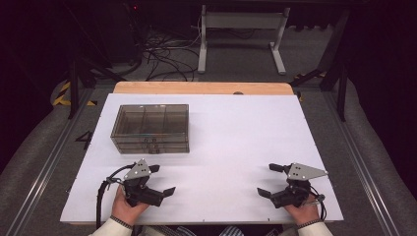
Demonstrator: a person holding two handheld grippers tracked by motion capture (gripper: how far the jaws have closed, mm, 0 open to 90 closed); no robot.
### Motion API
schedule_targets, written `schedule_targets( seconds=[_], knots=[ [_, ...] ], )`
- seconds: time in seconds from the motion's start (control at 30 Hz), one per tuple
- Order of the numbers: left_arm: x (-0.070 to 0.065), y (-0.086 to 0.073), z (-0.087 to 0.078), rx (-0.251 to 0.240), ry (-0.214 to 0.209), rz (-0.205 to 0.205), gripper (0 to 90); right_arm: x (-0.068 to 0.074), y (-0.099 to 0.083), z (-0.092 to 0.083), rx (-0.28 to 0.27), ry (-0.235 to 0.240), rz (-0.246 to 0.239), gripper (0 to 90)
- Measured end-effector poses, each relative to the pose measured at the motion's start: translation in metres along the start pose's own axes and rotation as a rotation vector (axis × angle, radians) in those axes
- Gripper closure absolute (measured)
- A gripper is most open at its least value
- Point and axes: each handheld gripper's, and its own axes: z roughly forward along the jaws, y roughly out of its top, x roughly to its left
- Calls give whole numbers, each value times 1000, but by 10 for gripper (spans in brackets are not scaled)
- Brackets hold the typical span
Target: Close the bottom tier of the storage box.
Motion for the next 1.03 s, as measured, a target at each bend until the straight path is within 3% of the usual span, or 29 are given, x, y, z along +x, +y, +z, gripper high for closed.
schedule_targets(
  seconds=[0.13, 0.5, 1.03],
  knots=[
    [-3, -2, -3, -8, 5, 36, 4, 0, 0, 0, -1, 1, -1, 23],
    [4, 2, -4, -35, 24, 24, 3, 0, 0, 1, 6, 1, -3, 24],
    [0, 2, -2, -13, 45, 25, 0, 0, 1, 2, 11, 7, -1, 23]
  ],
)
